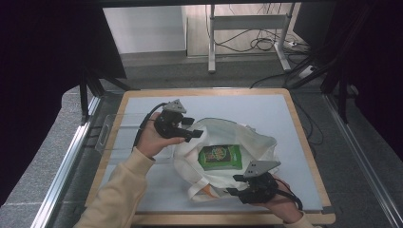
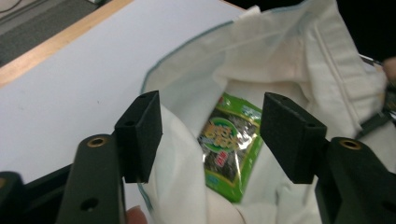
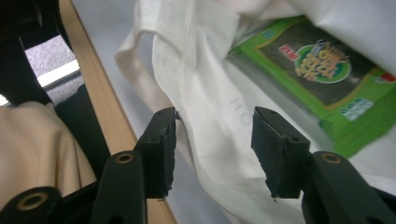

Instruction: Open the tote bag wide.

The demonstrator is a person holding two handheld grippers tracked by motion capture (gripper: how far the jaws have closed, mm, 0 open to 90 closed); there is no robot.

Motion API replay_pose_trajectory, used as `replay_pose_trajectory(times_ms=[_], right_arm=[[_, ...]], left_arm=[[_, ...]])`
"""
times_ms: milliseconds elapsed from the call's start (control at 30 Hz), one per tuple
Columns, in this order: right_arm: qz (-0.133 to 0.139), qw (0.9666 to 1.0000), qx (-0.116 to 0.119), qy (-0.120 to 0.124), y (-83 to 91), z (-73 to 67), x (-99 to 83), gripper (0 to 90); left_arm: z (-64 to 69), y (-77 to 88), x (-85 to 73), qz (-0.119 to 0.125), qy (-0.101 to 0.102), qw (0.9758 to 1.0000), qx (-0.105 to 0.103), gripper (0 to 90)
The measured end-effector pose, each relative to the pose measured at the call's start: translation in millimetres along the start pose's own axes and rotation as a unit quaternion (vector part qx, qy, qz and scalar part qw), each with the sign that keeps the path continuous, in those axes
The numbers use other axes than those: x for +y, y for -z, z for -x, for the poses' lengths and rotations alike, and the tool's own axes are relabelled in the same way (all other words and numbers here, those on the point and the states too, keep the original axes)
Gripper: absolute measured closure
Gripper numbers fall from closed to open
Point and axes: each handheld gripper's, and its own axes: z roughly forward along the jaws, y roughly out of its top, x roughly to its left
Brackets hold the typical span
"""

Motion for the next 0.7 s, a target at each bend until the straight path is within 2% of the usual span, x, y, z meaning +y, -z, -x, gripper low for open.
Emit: replay_pose_trajectory(times_ms=[100,333,433,700], right_arm=[[0.016,0.9997,-0.008,-0.014,6.5,4.4,1.0,44.9],[0.041,0.9982,-0.032,-0.031,17.9,9.9,2.8,42.7],[0.045,0.9978,-0.034,-0.036,20.7,12.0,2.6,42.3],[0.048,0.9969,-0.045,-0.043,25.9,16.5,4.4,41.6]], left_arm=[[9.8,5.9,-9.4,-0.003,-0.006,0.9999,-0.016,35.2],[25.3,11.3,-22.1,0.009,-0.014,0.9995,-0.026,34.3],[31.4,14.5,-28.0,0.017,-0.015,0.9992,-0.034,34.1],[39.9,6.5,-40.0,0.007,-0.02,0.9989,-0.043,34.2]])
